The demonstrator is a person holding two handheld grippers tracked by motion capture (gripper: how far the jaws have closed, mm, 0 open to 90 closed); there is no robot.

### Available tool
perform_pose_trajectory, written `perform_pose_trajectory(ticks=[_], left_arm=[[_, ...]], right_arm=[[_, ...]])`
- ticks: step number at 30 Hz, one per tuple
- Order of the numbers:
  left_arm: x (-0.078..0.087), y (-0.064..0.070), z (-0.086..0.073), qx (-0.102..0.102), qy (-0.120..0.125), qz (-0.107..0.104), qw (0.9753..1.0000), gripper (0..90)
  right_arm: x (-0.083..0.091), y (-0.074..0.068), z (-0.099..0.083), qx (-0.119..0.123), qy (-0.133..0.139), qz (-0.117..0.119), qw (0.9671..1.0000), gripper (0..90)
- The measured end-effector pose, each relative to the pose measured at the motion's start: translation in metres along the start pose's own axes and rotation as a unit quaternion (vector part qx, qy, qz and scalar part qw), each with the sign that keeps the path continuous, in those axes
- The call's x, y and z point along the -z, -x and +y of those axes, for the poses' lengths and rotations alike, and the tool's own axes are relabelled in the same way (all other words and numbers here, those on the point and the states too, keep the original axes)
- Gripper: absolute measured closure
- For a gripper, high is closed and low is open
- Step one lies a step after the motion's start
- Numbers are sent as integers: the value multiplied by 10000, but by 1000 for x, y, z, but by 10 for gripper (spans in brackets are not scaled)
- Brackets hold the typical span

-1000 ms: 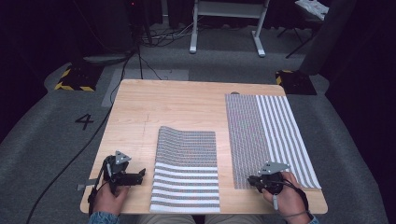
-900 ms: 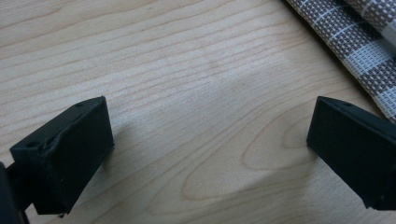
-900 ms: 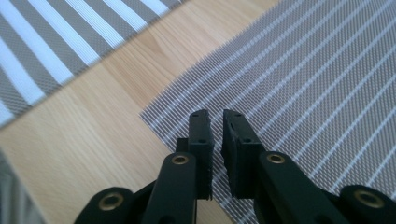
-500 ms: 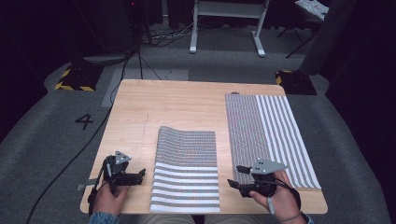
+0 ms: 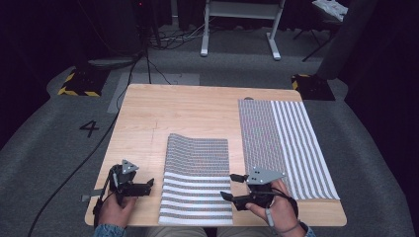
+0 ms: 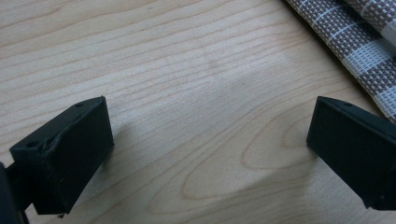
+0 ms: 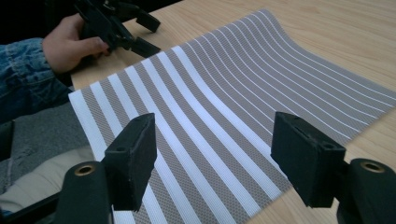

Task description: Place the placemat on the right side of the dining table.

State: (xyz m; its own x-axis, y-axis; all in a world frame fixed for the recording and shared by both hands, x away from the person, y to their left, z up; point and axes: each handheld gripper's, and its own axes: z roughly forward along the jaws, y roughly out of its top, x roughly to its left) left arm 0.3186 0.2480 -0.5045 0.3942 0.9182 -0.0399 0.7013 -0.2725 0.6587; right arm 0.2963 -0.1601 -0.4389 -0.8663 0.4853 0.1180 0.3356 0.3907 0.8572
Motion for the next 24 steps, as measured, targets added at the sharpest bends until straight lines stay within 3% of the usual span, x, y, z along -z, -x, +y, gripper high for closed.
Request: perform_pose_trajectory(ticks=[6, 14, 19, 24], left_arm=[[0, 0, 0, 1, -1, 0, 10000, 4], [0, 0, 0, 1, 0, -1, 10000, 4], [0, 0, 0, 1, 0, -1, 10000, 4], [0, 0, 0, 0, 0, -1, 10000, 4]], right_arm=[[-18, -1, -1, 23, -57, 109, 9999, 315], [-45, -4, -13, 141, -239, -9, 9996, 296], [-57, -5, -23, 323, -261, -247, 9988, 284], [-64, -4, -34, 171, -468, -300, 9983, 271]])
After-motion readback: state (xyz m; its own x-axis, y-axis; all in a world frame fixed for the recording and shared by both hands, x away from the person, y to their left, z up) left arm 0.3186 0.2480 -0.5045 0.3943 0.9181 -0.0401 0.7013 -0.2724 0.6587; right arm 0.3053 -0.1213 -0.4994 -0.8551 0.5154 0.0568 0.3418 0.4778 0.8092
